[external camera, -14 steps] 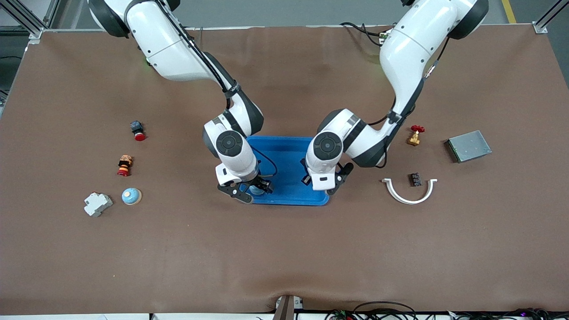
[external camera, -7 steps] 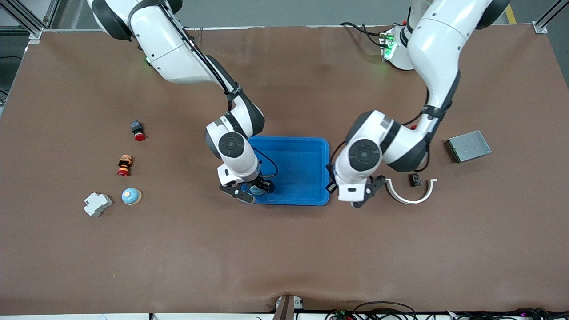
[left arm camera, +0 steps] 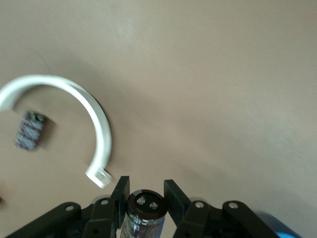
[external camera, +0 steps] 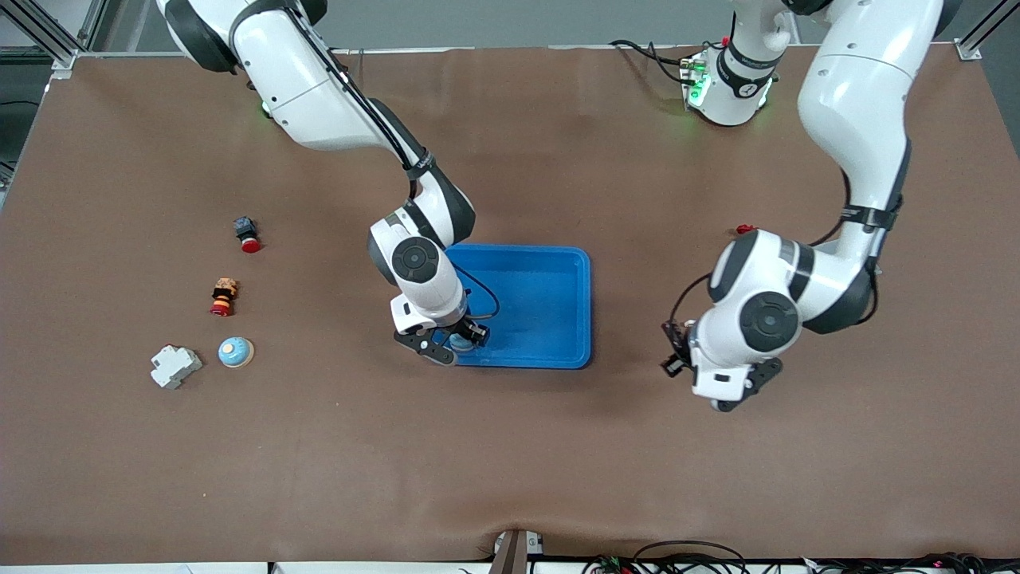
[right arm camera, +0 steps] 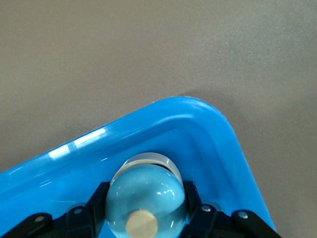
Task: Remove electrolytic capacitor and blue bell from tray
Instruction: 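Carry the capacitor toward the arch while the right gripper lifts the bell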
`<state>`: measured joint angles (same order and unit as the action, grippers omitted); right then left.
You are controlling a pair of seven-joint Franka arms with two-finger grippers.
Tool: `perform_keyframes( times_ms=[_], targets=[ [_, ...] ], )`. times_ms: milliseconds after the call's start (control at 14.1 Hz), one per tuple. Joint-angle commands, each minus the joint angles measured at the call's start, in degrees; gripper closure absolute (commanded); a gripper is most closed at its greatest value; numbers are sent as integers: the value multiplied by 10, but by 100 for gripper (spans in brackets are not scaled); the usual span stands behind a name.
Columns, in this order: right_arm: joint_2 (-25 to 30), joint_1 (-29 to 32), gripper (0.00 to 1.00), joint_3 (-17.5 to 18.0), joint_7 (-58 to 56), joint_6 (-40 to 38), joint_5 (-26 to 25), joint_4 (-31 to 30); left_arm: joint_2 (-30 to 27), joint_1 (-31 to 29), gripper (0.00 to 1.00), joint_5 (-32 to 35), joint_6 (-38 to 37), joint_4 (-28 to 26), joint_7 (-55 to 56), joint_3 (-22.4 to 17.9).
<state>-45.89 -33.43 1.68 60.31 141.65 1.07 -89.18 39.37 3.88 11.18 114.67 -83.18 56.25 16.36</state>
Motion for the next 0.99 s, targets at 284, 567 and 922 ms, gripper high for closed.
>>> perform_keyframes(
  times_ms=[284,567,922],
  targets=[
    [10,53,100,18,-55,-222,30,106,27,-16,100,24,47,0,-66,-53],
    [18,136,100,34,-198,-287,90,137,46,-17,100,24,92,1,-69,-66],
    [20,174,100,20,-337,-249,23,125,71,-21,100,23,114,4,-63,-77]
  ],
)
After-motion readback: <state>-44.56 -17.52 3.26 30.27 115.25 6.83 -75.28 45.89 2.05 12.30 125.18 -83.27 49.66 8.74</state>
